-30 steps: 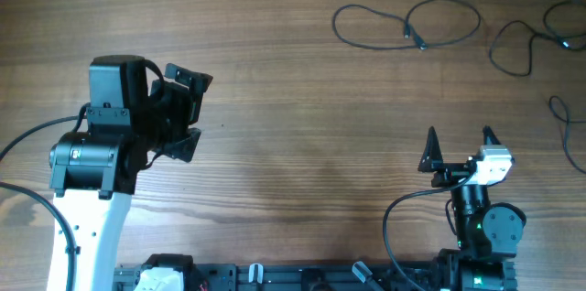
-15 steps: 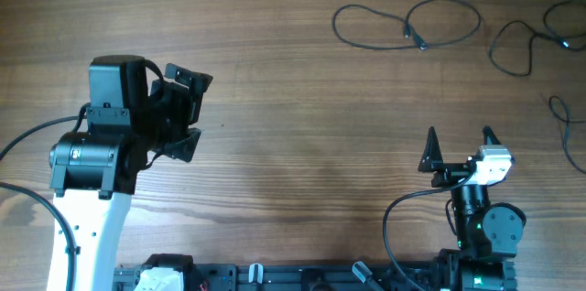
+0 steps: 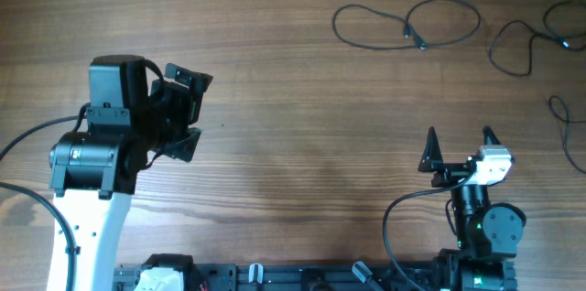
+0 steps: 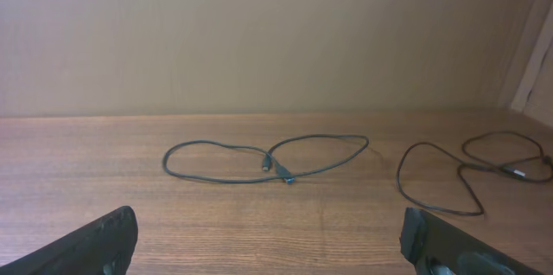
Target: Untangle cables
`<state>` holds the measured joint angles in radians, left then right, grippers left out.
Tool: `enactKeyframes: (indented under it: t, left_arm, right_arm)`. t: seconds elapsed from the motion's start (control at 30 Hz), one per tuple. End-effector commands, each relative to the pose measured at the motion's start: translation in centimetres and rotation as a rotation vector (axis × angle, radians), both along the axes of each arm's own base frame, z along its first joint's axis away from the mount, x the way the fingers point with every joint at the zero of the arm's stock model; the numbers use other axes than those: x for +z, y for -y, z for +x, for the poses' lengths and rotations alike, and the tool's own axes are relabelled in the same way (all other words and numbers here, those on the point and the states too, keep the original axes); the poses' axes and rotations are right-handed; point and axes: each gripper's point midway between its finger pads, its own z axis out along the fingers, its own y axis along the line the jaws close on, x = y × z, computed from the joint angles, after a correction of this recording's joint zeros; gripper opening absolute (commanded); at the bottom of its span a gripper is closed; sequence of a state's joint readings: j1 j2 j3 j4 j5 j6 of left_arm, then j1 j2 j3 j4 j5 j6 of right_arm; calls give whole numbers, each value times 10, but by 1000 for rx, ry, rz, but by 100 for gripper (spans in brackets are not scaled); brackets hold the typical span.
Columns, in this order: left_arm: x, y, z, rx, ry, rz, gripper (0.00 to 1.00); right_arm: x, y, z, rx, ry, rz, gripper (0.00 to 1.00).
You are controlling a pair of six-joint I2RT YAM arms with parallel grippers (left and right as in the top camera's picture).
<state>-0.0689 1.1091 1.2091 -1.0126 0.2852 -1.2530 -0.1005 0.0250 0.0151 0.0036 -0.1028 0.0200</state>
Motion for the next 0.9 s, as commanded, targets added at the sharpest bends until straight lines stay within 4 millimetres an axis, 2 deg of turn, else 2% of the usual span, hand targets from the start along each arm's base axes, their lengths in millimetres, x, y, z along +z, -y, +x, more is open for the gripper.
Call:
enactKeyframes:
  t: [0.0, 0.13, 0.2, 0.37, 0.47, 0.63, 0.73, 0.87]
  left_arm:
    - [2, -5, 4, 9, 18, 19, 100]
    - [8, 2, 5, -84, 71, 40, 100]
    - [21, 8, 7, -185, 168, 77, 100]
    - [56, 8, -15, -317, 371, 203, 100]
    - [83, 6, -43, -404, 528, 319, 100]
    - [105, -3, -93, -395, 658, 409, 100]
    - [107, -18, -128, -330, 692, 468, 100]
    - [95, -31, -154, -283, 658, 512, 100]
  right_arm:
    - [-6, 3, 1, -17, -16, -18, 100]
    - [-6, 3, 1, -17, -16, -18, 100]
    - [-6, 3, 1, -17, -16, -18, 100]
    - [-6, 3, 1, -17, -16, -18, 100]
    - [-6, 3, 1, -17, -16, -18, 100]
    - [-6, 3, 1, -17, -16, -18, 100]
    - [-6, 3, 1, -17, -16, -18, 100]
    - [-6, 3, 1, -17, -16, -18, 100]
